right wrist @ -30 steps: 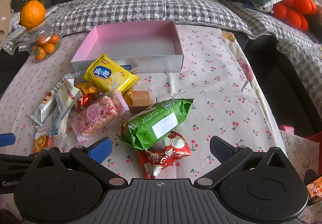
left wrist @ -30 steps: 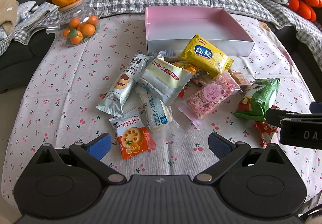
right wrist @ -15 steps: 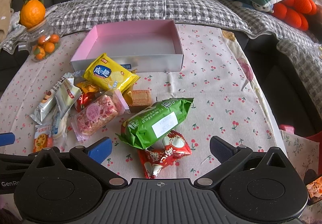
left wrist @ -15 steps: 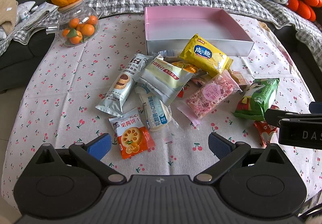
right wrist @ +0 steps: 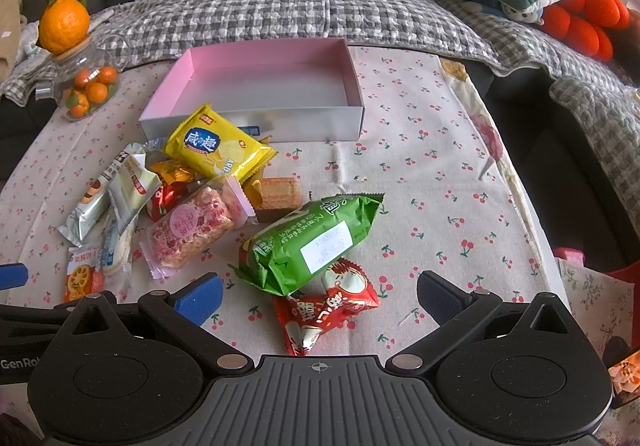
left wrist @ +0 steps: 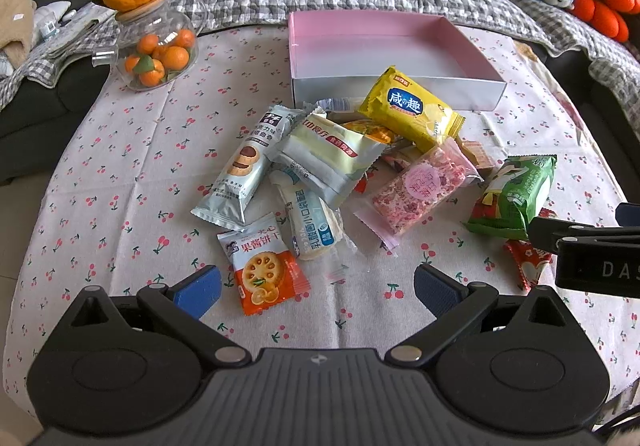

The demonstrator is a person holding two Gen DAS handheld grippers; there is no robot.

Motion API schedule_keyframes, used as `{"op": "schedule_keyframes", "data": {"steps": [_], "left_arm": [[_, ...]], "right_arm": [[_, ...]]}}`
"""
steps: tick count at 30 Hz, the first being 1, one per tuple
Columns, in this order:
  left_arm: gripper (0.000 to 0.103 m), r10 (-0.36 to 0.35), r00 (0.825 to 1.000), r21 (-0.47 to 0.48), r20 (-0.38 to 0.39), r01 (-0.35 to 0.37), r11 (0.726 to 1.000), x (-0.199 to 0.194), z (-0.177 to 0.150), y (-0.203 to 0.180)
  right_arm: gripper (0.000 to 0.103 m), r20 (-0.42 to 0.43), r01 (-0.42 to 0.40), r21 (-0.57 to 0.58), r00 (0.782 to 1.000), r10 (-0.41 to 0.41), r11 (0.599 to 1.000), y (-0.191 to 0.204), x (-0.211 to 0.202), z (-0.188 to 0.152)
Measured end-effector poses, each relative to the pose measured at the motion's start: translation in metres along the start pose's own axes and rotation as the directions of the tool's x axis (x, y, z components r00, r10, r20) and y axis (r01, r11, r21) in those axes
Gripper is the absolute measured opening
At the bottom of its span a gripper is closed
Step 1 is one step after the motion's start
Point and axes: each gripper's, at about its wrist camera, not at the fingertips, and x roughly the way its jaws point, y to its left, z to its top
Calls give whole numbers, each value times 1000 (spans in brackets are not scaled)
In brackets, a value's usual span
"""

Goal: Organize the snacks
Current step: 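Grasp the white cream-cake pack with left tool while right grasps yellow cracker pack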

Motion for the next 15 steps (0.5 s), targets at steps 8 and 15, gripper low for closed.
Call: {"op": "schedule_keyframes", "data": {"steps": [8, 15], "left_arm": [[103, -6, 1000, -16, 7, 6, 1000, -2, 7, 8], [103, -102, 995, 105, -8, 103, 989, -3, 27, 2]], "right_arm": [[103, -8, -24, 32, 1000, 24, 999, -15, -2, 10], [103, -89, -83, 109, 992, 93, 991, -38, 4, 35]]}}
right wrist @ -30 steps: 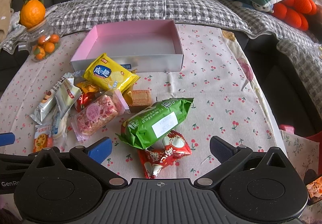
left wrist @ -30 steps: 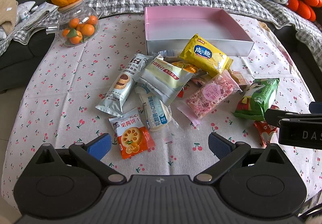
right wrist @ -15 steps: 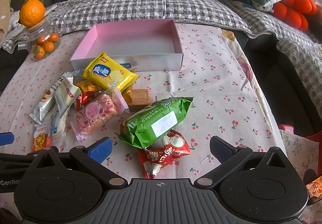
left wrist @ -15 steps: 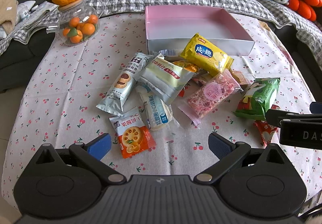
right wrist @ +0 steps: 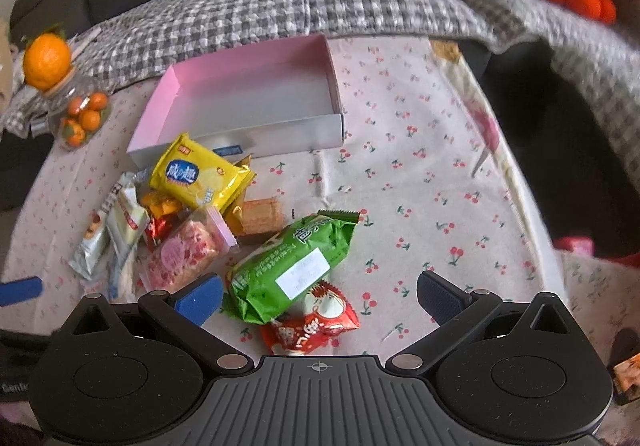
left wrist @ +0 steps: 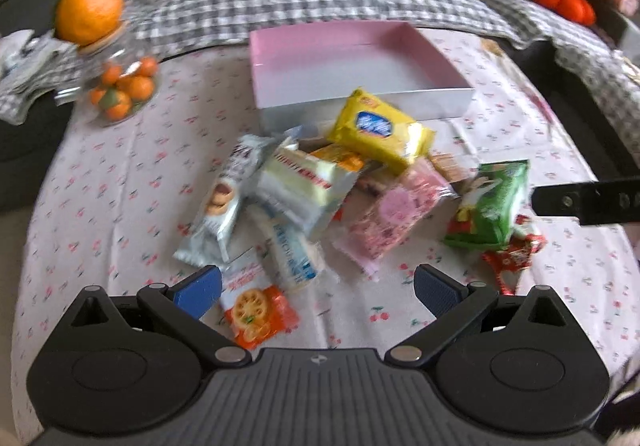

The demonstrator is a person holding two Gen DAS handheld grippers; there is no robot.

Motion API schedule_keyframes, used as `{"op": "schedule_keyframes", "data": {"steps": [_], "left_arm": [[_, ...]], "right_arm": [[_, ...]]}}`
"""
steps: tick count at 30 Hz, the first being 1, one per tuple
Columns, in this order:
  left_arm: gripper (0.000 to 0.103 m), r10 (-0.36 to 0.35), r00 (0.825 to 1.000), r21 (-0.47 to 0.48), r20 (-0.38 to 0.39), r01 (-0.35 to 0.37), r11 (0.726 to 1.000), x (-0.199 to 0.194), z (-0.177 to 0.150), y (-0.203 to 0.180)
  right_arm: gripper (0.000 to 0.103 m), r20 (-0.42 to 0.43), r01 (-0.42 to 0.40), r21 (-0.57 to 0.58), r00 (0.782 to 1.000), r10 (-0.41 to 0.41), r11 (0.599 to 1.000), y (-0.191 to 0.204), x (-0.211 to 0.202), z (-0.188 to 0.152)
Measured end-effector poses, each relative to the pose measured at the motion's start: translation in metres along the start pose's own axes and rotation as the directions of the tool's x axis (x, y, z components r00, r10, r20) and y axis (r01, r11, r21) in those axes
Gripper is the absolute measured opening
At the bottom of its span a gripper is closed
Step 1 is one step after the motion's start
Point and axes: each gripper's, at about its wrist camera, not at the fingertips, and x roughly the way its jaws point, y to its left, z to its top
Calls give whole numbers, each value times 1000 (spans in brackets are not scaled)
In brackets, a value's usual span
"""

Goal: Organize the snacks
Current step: 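Grasp the white cream-cake pack with left tool while right grasps yellow cracker pack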

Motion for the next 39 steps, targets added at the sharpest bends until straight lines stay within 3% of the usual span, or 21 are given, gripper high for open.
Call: {"op": "schedule_keyframes", "data": {"steps": [7, 13, 17, 21, 26, 32, 36, 39], "left_arm": [[102, -25, 1000, 51, 8, 25, 998, 6, 24, 12], [95, -102, 994, 81, 39, 99, 992, 24, 36, 27], [93, -141, 990, 33, -3, 141, 990, 43, 36, 39], [92, -188, 981, -95, -40, 184, 978, 56, 36, 56], [81, -242, 969, -273, -40, 222, 936, 65, 39, 67], [72, -262, 965, -431, -21, 227, 873, 74, 44, 73], [57, -265, 964, -522, -10, 222, 824, 81, 42, 84], [56, -267, 964, -561, 2, 222, 797, 85, 40, 86]], "right_arm": [[103, -38, -156, 30, 987, 157, 987, -4, 13, 24], [102, -10, -331, -39, 944, 331, 943, 12, 29, 44], [99, 12, -323, -136, 945, 327, 937, 26, 45, 44], [98, -6, -283, -232, 957, 289, 931, 40, 59, 45], [85, -21, -267, -296, 962, 273, 917, 53, 73, 46], [82, -14, -272, -365, 958, 287, 890, 71, 82, 49], [76, -18, -246, -407, 965, 261, 880, 80, 91, 51], [74, -19, -223, -433, 971, 239, 873, 83, 99, 51]]}}
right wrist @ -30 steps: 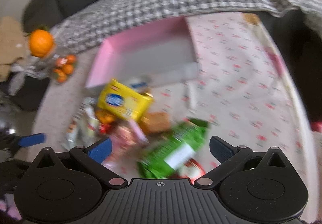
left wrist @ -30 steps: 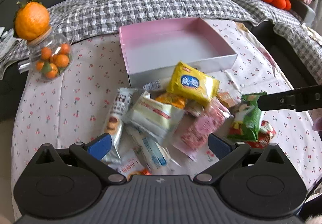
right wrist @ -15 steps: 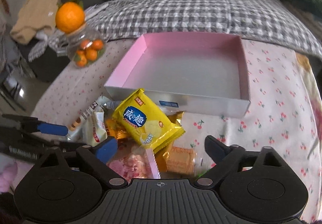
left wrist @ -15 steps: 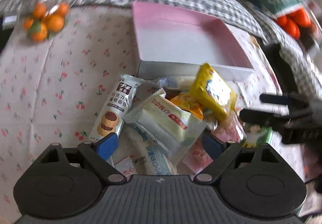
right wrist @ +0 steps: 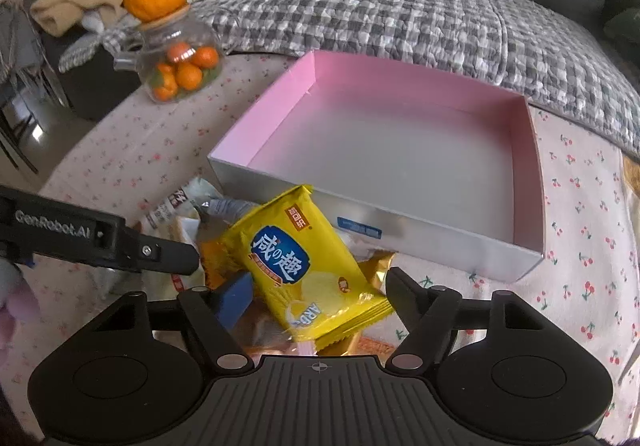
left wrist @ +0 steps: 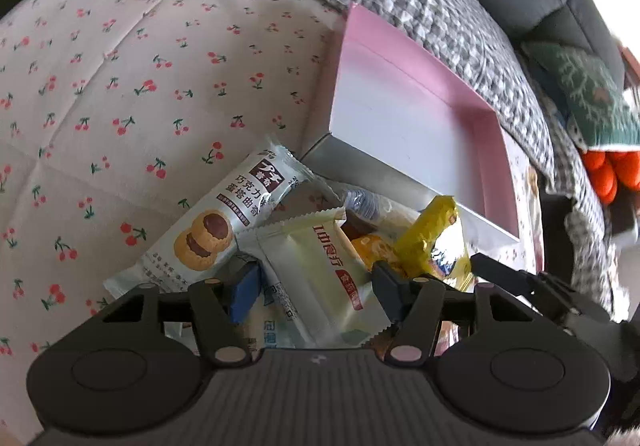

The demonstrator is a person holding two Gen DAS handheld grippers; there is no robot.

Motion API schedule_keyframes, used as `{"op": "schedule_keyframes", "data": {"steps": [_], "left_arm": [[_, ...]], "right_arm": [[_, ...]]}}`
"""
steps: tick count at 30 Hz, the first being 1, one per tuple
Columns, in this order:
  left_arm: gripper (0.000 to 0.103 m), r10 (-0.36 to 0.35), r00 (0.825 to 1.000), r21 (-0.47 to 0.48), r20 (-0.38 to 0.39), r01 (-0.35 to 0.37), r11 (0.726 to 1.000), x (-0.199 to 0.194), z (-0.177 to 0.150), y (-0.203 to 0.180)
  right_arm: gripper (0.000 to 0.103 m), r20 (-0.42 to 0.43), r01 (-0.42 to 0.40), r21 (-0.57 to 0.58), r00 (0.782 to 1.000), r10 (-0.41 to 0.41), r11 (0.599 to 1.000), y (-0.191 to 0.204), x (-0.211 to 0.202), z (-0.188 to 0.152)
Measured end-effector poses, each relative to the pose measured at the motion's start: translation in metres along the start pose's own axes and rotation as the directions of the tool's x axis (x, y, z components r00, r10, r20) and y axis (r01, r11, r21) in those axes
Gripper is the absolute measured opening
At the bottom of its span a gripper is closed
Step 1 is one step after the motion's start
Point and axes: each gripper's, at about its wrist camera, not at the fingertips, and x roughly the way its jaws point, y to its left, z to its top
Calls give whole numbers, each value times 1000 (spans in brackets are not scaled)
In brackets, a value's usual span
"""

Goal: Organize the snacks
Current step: 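Grasp the white cream-cake pack with left tool while right grasps yellow cracker pack, then carry both packs into the pink box and open both tools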

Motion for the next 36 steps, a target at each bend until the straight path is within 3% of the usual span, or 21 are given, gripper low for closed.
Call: {"op": "schedule_keyframes", "data": {"steps": [7, 14, 16, 18, 23, 24, 26, 27, 28, 32, 36], "left_arm": [[50, 5, 1000, -16, 19, -5, 1000, 1, -1, 1], [47, 10, 1000, 11, 17, -10, 1000, -2, -2, -2], [27, 0, 1000, 24, 14, 0, 1000, -5, -2, -3], [19, -20, 1000, 34, 3, 20, 999, -9, -2, -4], [16, -27, 998, 79, -49, 31, 996, -6, -3, -7], [21, -28, 999, 71, -46, 31, 997, -6, -4, -6], [43, -1, 1000, 51, -28, 3, 999, -7, -4, -6], [63, 6, 1000, 44, -14, -5, 999, -7, -4, -7], [75, 12, 1000, 32, 7, -12, 999, -8, -5, -8], [74, 28, 999, -2, 36, -28, 1000, -3, -4, -17], [74, 88, 995, 9, 55, -88, 996, 2, -9, -25]], "right_arm": [[57, -8, 16, -55, 1000, -16, 998, 7, 5, 1], [54, -21, 25, -26, 999, -25, 999, 9, 1, -1], [53, -26, 21, 3, 999, -21, 1000, 7, -3, -1], [53, -27, 16, 38, 1000, -15, 999, 6, -7, 0], [53, -29, -15, 139, 999, 19, 990, -5, -19, 1], [53, -28, -17, 153, 999, 21, 988, -7, -20, 1], [53, -29, -16, 173, 999, 21, 985, -10, -22, 1], [53, -30, -16, 179, 999, 22, 984, -12, -22, 1], [53, -33, -14, 184, 999, 20, 983, -12, -21, 1], [53, -49, 5, 199, 999, 5, 980, -13, -18, 2], [53, -72, 37, 189, 997, -24, 981, -12, -14, 1]]}}
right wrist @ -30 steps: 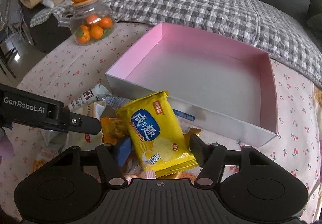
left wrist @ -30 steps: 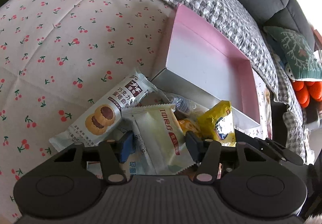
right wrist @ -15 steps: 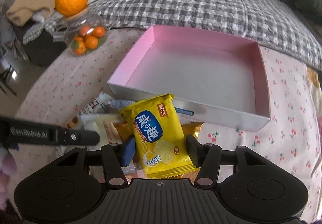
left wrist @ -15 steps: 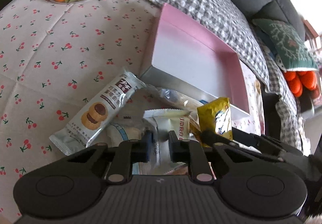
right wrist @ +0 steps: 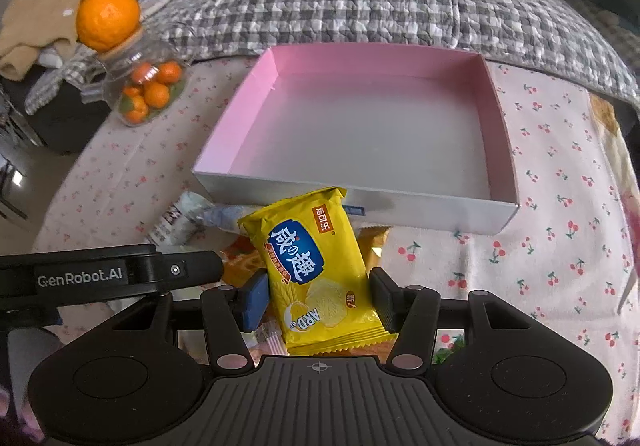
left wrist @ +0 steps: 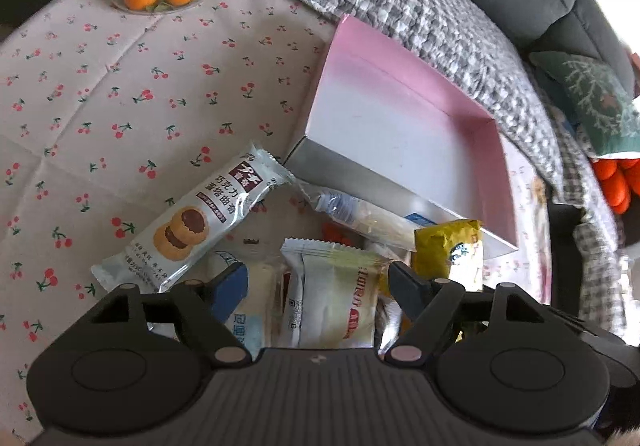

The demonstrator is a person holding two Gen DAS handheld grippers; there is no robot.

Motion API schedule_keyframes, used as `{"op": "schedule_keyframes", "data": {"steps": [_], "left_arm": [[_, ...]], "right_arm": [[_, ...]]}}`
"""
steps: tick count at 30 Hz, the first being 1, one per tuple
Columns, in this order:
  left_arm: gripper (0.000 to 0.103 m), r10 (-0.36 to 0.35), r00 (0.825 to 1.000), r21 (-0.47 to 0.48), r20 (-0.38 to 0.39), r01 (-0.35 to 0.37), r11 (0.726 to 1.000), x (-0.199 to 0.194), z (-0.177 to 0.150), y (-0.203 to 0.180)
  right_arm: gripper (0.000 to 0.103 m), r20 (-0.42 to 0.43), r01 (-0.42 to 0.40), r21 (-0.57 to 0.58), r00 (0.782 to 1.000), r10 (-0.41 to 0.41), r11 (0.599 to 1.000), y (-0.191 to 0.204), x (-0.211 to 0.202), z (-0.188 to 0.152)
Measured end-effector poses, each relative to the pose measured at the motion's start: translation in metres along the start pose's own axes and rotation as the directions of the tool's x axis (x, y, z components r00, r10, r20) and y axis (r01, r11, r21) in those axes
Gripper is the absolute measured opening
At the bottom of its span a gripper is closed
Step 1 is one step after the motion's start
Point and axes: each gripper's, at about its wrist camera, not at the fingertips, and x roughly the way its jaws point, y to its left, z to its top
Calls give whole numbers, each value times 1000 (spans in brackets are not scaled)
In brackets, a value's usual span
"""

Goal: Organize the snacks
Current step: 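Carry both packs into the pink box and open both tools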

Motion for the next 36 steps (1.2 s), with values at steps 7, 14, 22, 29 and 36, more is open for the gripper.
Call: {"op": "schedule_keyframes", "data": {"steps": [7, 14, 22, 29, 36], "left_arm": [[69, 59, 997, 54, 44, -61, 997, -3, -11, -9], [66, 101, 994, 160, 36, -106, 981, 5, -25, -23], [45, 144, 987, 316, 73, -159, 935, 9, -33, -37], [13, 84, 996, 327, 23, -87, 941, 0, -32, -32], [12, 6, 1000, 328, 29, -15, 944, -23, -25, -26]], "right_arm": [[53, -27, 51, -35, 998, -52, 998, -7, 3, 3], [53, -18, 73, -30, 997, -74, 997, -16, -5, 1], [53, -13, 102, -59, 995, -103, 993, -13, -7, 1], [53, 8, 99, -62, 995, -98, 993, -10, -13, 3], [53, 68, 70, -22, 995, -69, 997, -12, -31, 9]]}}
